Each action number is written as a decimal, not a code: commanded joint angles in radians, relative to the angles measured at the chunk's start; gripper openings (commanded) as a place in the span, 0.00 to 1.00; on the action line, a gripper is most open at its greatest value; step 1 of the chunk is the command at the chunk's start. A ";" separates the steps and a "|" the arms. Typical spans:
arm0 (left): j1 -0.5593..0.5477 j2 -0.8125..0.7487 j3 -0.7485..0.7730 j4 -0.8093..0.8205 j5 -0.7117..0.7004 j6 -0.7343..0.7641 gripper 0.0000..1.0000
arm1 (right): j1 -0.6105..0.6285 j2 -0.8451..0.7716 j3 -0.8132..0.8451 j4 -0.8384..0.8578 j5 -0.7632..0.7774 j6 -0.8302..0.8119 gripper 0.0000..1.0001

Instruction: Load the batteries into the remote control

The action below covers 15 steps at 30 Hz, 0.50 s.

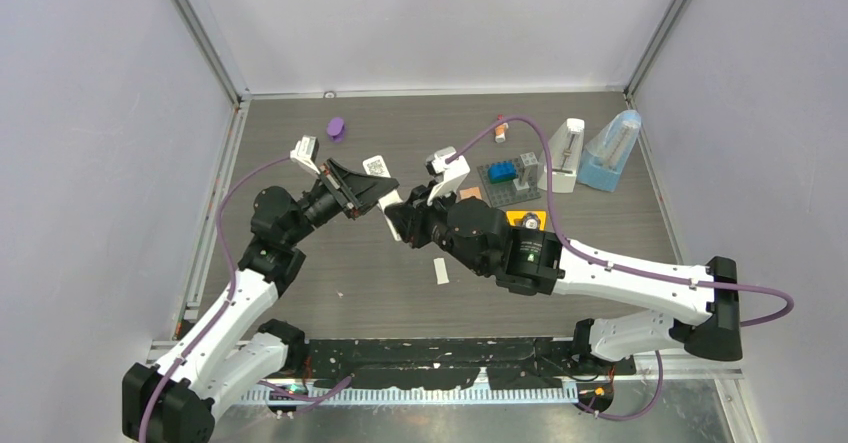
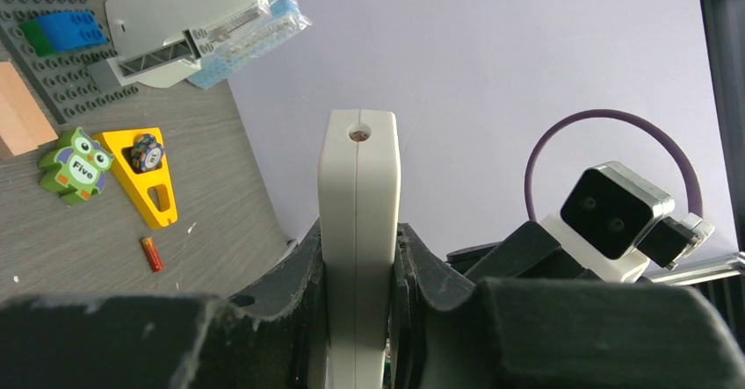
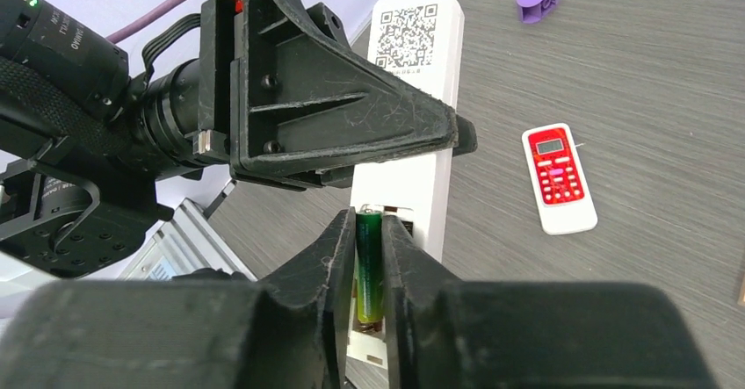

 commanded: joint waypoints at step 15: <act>-0.008 -0.011 0.022 0.167 0.025 -0.075 0.00 | 0.015 0.054 0.038 -0.085 0.069 0.029 0.30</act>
